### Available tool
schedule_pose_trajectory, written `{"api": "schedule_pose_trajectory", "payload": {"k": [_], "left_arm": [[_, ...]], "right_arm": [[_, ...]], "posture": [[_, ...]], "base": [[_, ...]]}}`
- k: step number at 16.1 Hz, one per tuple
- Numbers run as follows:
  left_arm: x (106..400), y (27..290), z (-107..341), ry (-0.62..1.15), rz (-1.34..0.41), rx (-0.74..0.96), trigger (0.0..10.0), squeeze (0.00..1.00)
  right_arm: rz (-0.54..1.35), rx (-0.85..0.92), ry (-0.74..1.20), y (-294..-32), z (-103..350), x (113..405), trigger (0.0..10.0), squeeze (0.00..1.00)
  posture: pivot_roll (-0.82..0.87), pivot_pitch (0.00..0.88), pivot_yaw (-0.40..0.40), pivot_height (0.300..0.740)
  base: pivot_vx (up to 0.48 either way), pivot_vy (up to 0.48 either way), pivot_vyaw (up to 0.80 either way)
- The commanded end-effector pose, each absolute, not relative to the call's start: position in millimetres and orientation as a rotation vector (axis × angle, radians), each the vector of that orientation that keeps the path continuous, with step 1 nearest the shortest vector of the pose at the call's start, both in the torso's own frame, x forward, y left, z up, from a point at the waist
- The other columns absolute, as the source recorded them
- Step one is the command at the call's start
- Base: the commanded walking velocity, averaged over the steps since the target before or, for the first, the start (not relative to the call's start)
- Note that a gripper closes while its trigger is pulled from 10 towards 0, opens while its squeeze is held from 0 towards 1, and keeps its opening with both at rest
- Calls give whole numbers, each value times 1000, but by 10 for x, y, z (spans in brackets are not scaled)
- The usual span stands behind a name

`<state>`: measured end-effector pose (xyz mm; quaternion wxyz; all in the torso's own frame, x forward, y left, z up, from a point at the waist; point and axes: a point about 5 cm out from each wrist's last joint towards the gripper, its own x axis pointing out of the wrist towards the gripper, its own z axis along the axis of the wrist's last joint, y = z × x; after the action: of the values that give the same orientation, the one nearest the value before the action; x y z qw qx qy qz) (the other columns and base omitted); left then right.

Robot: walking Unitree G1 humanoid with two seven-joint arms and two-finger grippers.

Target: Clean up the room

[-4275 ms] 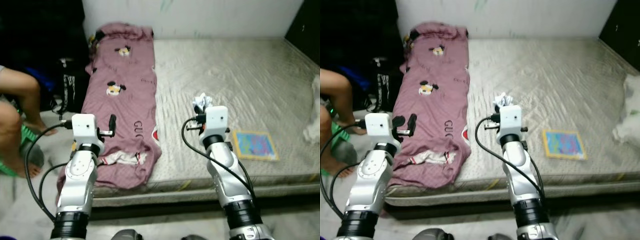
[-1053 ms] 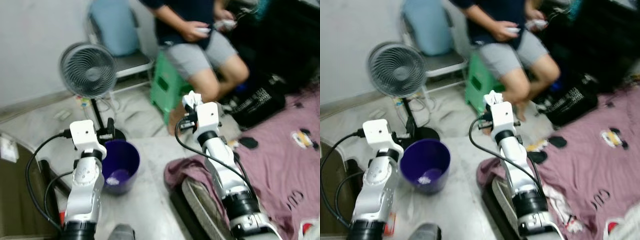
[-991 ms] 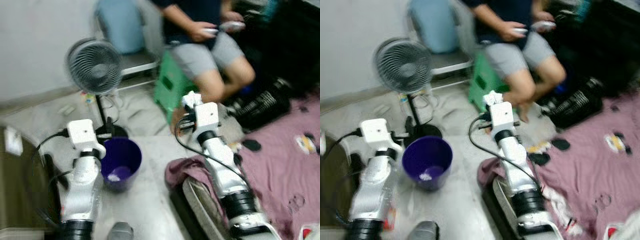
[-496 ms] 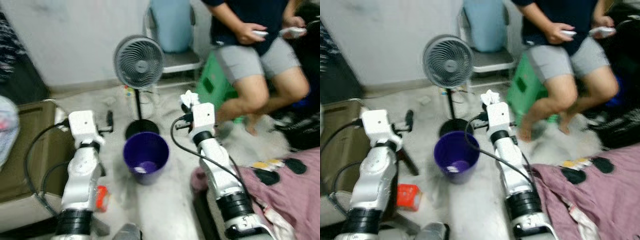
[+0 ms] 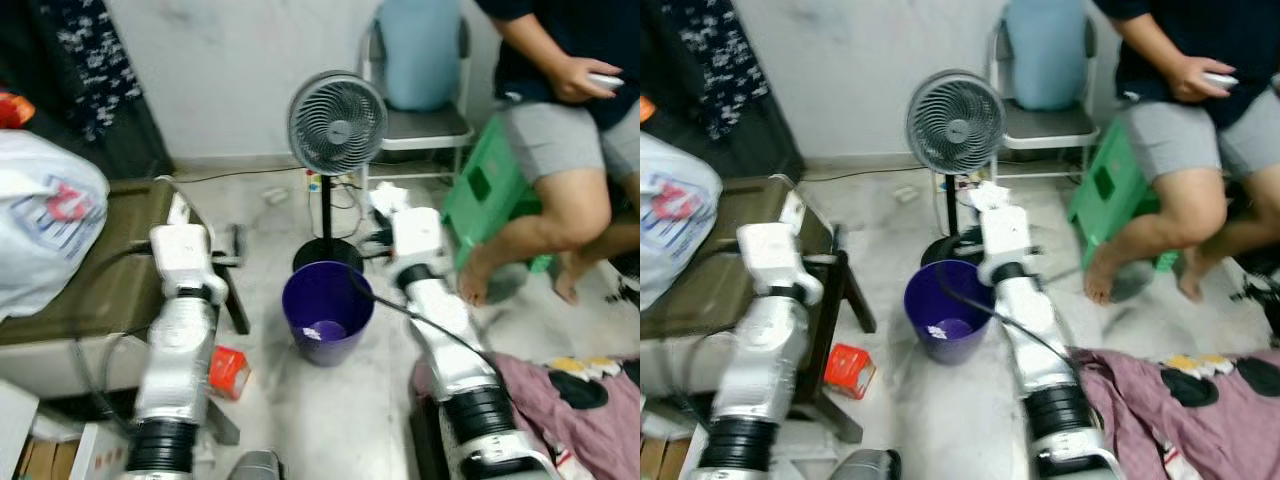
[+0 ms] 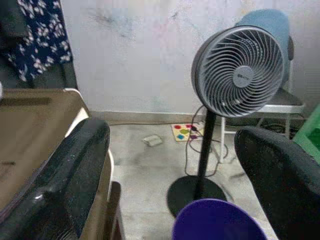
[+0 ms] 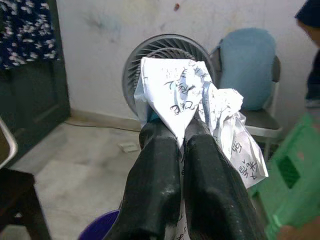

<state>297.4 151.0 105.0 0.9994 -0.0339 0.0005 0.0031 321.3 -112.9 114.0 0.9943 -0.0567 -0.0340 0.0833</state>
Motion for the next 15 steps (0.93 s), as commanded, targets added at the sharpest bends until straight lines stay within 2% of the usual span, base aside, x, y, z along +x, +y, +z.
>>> {"api": "schedule_pose_trajectory", "payload": {"k": [1,8,9,10,15], "left_arm": [[2976,1601,1075,-7,22,-65,10000,0],[2969,1568,1077,-7,-17,-87,10000,0],[2938,1541,1094,-16,-66,-114,10000,0],[2842,1470,1133,-33,-187,-139,10000,0],[2685,1562,1072,0,-200,-122,10000,0]], "right_arm": [[195,-115,-86,-1036,1180,3219,10000,0],[173,-107,-89,-1063,1190,3213,10000,0],[157,-93,-92,-1090,1220,3204,10000,0],[126,-70,-98,-1173,1269,3163,10000,0],[21,-23,-45,-1417,1199,2952,10000,0]], "posture": [[126,0,-6,740],[120,0,0,740],[119,0,1,740],[115,0,3,740],[99,6,9,740]], "base": [[0,0,794],[0,0,780],[0,0,0],[0,0,0],[0,0,0]]}}
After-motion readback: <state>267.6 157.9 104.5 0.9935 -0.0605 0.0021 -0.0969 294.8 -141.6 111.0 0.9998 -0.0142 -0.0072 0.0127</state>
